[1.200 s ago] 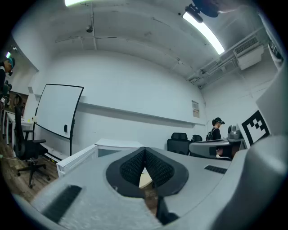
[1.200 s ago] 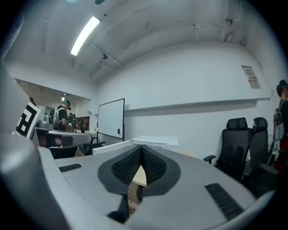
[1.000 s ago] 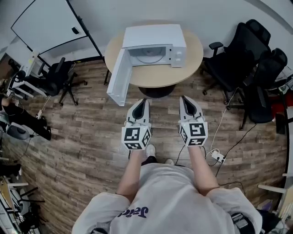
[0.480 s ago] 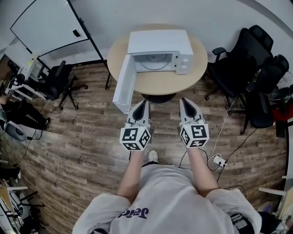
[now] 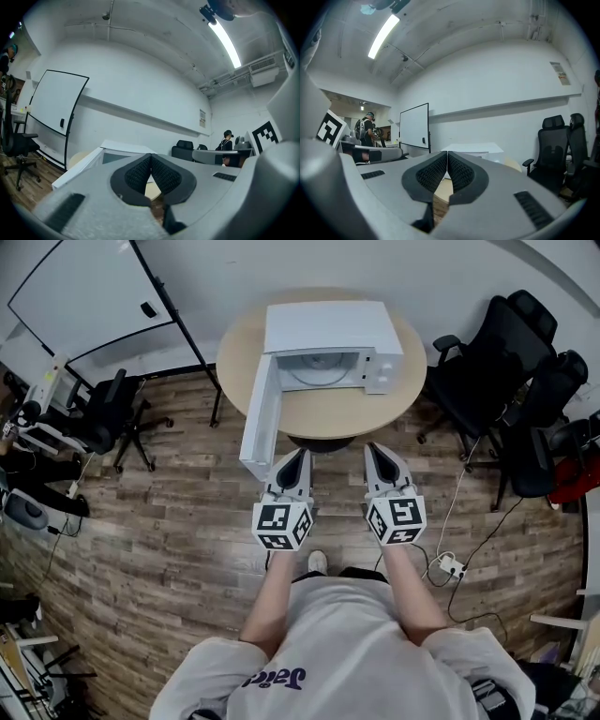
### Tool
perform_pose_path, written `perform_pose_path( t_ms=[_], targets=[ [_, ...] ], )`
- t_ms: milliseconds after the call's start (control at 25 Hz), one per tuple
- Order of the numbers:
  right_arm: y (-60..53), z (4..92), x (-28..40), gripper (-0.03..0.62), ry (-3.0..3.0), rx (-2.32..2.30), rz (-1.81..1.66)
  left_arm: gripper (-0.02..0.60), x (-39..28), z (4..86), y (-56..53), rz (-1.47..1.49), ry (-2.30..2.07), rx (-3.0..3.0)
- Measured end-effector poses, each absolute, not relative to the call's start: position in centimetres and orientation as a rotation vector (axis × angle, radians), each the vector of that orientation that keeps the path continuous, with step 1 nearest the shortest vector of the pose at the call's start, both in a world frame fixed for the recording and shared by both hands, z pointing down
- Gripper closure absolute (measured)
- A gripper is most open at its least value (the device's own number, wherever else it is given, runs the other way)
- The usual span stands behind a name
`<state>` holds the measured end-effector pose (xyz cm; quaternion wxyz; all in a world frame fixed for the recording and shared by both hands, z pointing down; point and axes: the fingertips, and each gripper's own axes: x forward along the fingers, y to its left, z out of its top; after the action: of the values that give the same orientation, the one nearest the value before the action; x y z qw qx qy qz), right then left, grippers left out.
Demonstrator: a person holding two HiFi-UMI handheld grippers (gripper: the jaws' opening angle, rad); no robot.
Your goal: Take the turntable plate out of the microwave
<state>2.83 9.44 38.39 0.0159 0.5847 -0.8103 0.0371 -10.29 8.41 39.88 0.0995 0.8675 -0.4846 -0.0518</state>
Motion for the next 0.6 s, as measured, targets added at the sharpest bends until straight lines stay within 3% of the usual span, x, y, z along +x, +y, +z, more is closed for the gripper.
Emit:
perform_pose_path(
  t_ms=[600],
  targets=[
    [6.5,40.4,-0.4,0.576,-2.508,1.742,0.141,0.566,-10.5,41.8,4.9,-0.172,-1.37,2.539]
  ],
)
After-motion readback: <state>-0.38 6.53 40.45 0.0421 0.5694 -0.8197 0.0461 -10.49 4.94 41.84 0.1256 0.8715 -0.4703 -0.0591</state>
